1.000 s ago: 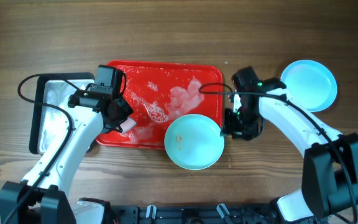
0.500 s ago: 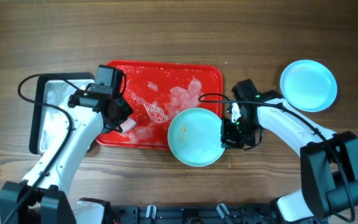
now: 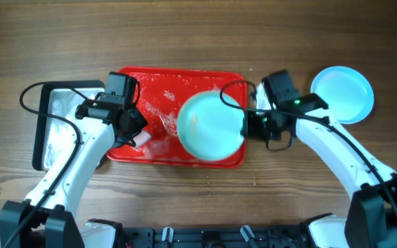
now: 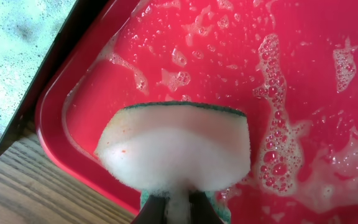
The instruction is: Clean dirty plates on tray and stack at the side
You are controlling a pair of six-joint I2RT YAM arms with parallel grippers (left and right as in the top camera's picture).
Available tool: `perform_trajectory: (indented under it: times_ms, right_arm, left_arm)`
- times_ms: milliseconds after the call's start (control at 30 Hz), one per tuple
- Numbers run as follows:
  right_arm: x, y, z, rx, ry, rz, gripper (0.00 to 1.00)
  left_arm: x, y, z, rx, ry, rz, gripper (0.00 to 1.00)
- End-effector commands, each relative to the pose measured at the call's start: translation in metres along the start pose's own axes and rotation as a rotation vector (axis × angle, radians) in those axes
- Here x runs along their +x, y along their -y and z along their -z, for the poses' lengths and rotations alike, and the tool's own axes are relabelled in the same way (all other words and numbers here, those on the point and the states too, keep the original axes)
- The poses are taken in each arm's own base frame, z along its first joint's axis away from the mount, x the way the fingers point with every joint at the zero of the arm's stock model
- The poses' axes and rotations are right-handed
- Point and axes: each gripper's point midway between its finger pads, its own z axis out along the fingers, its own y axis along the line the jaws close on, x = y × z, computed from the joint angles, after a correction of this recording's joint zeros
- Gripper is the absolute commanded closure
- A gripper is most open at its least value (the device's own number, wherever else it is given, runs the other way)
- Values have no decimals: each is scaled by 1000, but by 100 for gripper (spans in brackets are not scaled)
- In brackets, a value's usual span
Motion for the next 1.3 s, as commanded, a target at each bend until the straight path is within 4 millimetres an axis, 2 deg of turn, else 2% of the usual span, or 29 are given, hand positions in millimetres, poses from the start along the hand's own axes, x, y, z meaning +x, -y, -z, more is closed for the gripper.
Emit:
perform_trajectory:
  times_ms: [0, 100, 200, 333, 467, 633, 900, 1033, 1267]
  right_arm:
    - [-37, -15, 11, 8, 149, 122, 96]
    - [-46, -21, 4, 48, 185, 175, 96]
    - [-45, -28, -10, 96, 164, 221, 96]
    - [-39, -35, -33, 122, 71, 233, 96]
    - [-32, -32, -50, 149, -61, 203, 96]
    - [-31, -31, -65, 156, -137, 175, 96]
    - [-22, -33, -103, 70, -216, 117, 96]
    - [-12, -31, -117, 40, -274, 94, 96]
    - [-13, -30, -118, 35, -274, 90, 96]
  left_arm:
    - [-1, 1, -1, 7, -6, -49, 96]
    - [-1, 3, 0, 13, -8, -93, 96]
    - [-3, 7, 3, 30, -3, -123, 96]
    - [-13, 17, 15, 62, 28, -146, 96]
    - [-22, 26, 26, 90, 60, -166, 96]
    - [-25, 32, 29, 114, 70, -165, 96]
    - [-25, 67, 31, 241, 96, -202, 96]
    - [-16, 84, 23, 257, 90, -248, 96]
    - [15, 107, -17, 220, 13, -343, 96]
